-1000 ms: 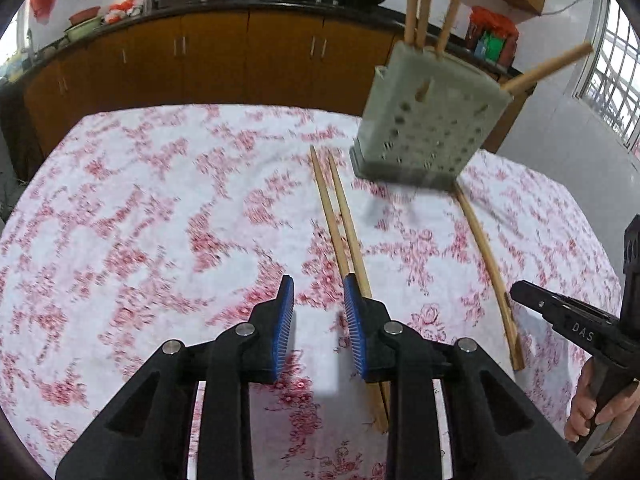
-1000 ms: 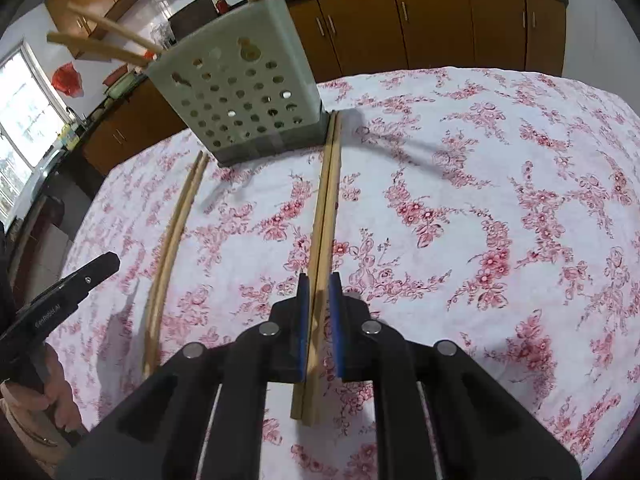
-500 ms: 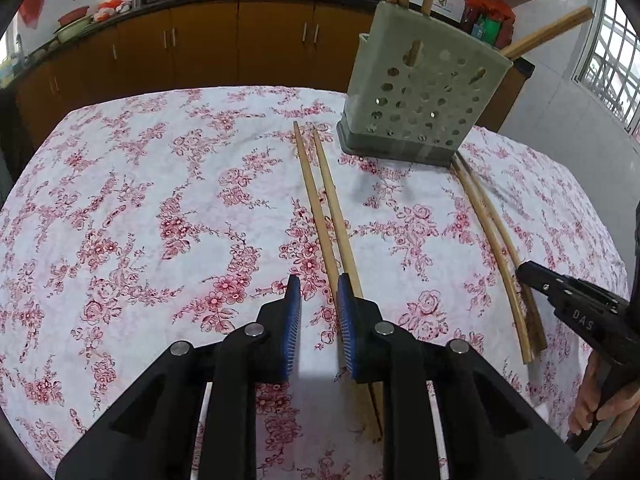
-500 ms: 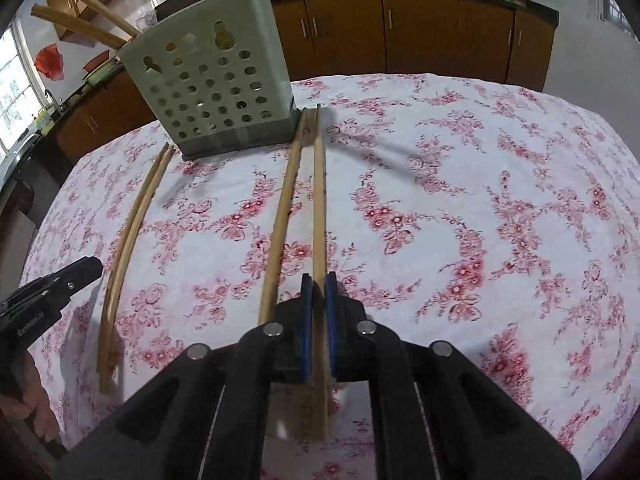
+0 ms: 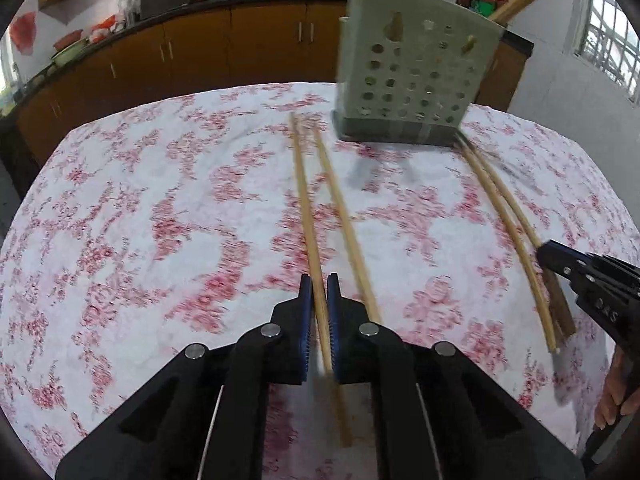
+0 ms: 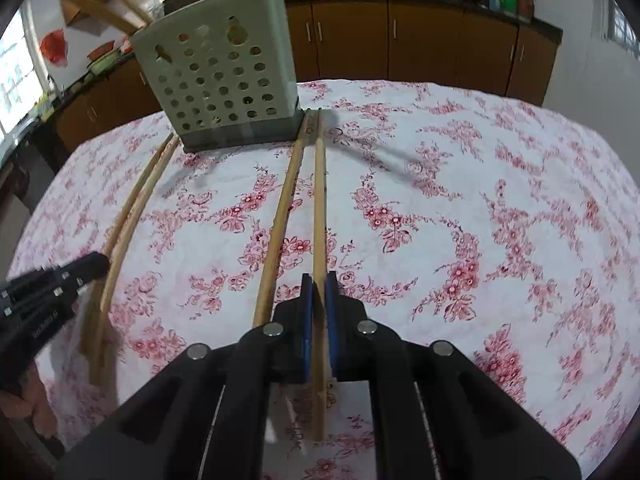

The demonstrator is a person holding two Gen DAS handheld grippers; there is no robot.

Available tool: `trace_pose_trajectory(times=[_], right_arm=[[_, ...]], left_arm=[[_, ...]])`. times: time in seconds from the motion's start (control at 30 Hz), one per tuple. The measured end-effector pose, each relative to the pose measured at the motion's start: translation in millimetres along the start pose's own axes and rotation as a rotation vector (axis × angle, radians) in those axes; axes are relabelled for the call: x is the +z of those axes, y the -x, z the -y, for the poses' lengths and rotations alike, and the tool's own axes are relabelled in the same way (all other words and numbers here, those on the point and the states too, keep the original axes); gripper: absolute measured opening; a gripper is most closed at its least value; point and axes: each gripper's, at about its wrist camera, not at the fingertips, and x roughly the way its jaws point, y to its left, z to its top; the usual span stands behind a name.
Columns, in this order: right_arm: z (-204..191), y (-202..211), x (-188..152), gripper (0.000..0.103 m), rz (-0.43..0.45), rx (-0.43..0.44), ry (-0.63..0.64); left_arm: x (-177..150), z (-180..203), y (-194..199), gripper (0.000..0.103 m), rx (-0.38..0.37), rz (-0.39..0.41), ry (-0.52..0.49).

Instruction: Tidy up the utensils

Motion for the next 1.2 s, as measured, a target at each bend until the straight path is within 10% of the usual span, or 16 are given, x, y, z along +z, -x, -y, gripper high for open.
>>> trace_pose_trajectory(times=[0.27,1.2], right_arm=[[6,-6,6,0.009,0.033,-0.057,-0.006],[7,-7,5,0.01,0.054,-0.052,-0.002]], left_arm=[[8,-59,-6,0.008,0.062,0.014,0.095],[4,-65,-1,0.008,0.005,0.045,0.132]])
